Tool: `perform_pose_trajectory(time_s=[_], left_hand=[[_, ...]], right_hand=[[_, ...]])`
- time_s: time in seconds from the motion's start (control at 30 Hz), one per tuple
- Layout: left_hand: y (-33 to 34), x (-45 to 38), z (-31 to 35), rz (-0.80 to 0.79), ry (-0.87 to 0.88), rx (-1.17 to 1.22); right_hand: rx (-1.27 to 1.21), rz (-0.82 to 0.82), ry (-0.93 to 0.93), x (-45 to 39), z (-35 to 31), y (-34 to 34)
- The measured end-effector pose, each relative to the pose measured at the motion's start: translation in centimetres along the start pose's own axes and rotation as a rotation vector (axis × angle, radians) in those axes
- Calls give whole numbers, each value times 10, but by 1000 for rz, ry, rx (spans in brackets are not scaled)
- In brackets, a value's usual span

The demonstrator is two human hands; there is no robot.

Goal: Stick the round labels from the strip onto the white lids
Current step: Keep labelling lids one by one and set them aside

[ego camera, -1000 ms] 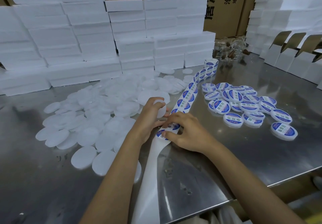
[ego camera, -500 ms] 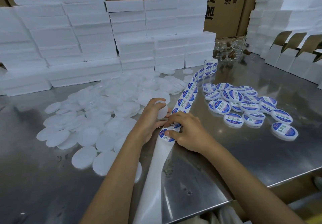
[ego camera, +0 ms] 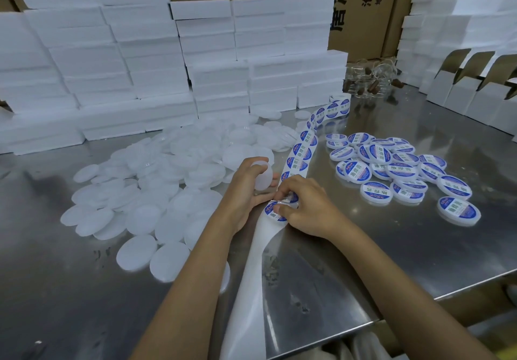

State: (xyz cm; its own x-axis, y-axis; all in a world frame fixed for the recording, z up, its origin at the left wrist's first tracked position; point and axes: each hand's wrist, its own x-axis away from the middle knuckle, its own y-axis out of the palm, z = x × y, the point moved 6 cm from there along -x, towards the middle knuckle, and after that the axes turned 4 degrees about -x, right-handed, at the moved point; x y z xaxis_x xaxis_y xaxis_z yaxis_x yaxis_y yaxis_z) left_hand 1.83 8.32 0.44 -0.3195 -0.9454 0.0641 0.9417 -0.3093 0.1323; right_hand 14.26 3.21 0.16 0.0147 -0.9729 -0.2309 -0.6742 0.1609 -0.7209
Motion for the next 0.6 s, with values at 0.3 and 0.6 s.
perform_pose_trajectory(time_s=[0.3,0.6], left_hand=[[-1,-1,2,43,16,-229],[-6,-3,-2,80,-12,-245]], right_hand=[[-59,65,26,1,3,-7],[-6,-4,7,3,13,-3]])
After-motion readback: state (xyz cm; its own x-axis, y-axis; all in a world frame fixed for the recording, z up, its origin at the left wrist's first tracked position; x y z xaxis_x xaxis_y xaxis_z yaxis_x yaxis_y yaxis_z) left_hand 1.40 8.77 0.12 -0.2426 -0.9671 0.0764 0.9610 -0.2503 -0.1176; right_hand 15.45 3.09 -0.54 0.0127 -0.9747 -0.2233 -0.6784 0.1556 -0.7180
